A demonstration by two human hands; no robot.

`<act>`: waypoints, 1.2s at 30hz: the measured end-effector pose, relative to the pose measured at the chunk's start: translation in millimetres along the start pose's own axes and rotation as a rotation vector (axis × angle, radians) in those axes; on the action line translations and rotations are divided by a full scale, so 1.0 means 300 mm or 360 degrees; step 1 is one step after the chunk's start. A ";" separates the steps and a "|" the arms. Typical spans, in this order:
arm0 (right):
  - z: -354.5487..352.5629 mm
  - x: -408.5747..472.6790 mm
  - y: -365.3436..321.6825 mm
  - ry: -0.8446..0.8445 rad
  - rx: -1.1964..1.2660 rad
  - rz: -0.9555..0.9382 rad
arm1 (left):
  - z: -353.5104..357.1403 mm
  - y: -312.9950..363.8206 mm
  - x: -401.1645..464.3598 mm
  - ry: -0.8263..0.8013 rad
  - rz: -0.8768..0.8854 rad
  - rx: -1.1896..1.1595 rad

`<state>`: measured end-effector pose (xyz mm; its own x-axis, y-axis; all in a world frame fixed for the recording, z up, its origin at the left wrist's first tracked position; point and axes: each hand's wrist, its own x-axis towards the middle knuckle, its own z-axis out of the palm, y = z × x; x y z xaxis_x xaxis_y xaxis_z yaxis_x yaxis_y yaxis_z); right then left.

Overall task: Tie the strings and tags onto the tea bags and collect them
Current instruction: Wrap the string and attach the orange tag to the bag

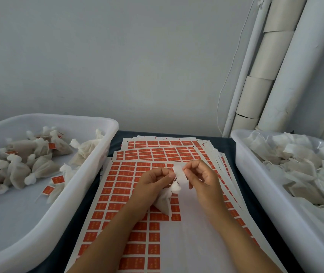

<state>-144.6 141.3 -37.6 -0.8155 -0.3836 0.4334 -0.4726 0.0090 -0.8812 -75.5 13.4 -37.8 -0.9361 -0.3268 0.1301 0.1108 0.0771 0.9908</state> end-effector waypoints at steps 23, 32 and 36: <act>-0.054 0.014 0.002 -0.0237 -0.0136 -0.0062 | 0.004 0.003 -0.002 -0.0033 -0.0114 0.0075; -0.038 0.011 0.008 -0.0268 -0.0024 0.0052 | 0.006 -0.016 0.004 -0.0050 -0.0029 0.0149; -0.034 0.008 0.005 -0.0311 -0.0009 0.0092 | 0.003 -0.021 0.005 -0.0076 0.0012 0.0142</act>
<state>-150.8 149.7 -36.0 -0.7612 -0.5541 0.3370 -0.4294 0.0413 -0.9022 -77.8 13.3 -44.0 -0.9504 -0.2809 0.1335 0.0896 0.1638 0.9824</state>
